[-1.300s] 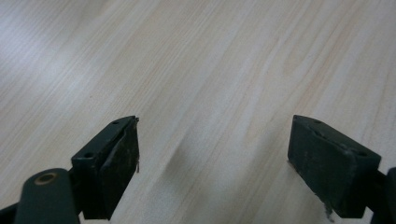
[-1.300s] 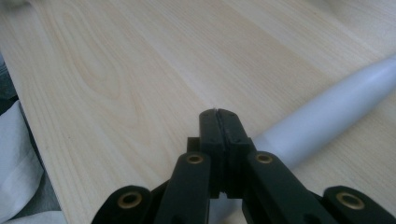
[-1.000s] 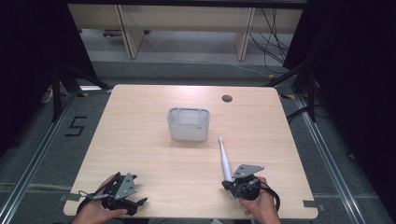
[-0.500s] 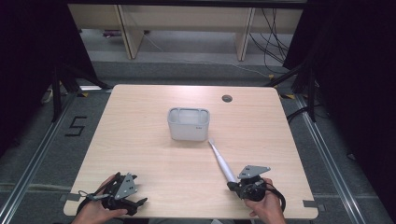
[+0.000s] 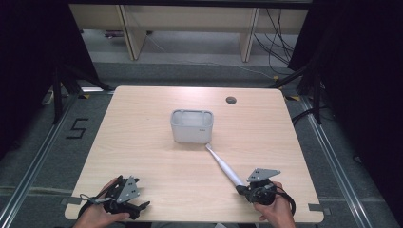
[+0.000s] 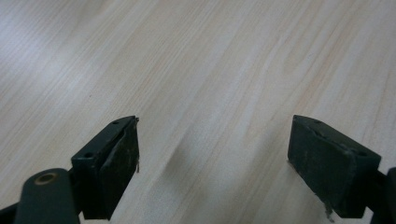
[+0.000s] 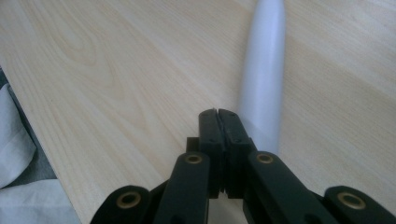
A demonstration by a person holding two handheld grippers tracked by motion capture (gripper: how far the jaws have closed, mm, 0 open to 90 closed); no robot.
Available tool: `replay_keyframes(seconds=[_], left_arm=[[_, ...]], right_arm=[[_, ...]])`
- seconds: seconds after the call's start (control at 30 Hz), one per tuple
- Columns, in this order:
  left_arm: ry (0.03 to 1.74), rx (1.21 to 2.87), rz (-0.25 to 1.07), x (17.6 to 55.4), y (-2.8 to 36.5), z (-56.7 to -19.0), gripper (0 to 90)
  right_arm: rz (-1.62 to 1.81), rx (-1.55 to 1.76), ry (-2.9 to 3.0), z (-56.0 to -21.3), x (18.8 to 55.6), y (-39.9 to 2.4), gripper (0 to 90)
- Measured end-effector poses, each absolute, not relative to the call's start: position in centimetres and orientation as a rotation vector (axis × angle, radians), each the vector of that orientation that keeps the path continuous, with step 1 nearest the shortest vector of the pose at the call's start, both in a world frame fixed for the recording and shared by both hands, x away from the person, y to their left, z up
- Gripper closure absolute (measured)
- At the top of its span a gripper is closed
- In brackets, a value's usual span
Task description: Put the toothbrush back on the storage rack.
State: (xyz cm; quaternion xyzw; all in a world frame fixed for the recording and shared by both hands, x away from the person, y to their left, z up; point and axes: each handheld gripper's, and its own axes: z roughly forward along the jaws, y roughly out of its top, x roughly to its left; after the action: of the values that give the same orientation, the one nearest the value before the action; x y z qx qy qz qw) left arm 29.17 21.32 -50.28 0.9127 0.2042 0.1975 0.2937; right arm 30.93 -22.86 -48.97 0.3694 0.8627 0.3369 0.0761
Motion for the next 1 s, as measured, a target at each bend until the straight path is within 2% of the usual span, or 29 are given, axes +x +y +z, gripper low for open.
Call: replay_keyframes(seconds=[0.53,0.8,1.0], left_arm=[[0.542,2.431,0.525,29.2,21.3,-50.3,16.3],[0.55,2.428,0.525,29.2,21.3,-50.4,16.3],[0.549,2.43,0.525,29.2,21.3,-50.4,16.3]], right_arm=[[1.019,1.057,2.578,-49.1,31.5,-24.2,89.5],[0.983,1.165,2.572,-48.8,31.4,-24.5,89.5],[0.995,1.092,2.547,-49.0,32.1,-24.9,89.5]])
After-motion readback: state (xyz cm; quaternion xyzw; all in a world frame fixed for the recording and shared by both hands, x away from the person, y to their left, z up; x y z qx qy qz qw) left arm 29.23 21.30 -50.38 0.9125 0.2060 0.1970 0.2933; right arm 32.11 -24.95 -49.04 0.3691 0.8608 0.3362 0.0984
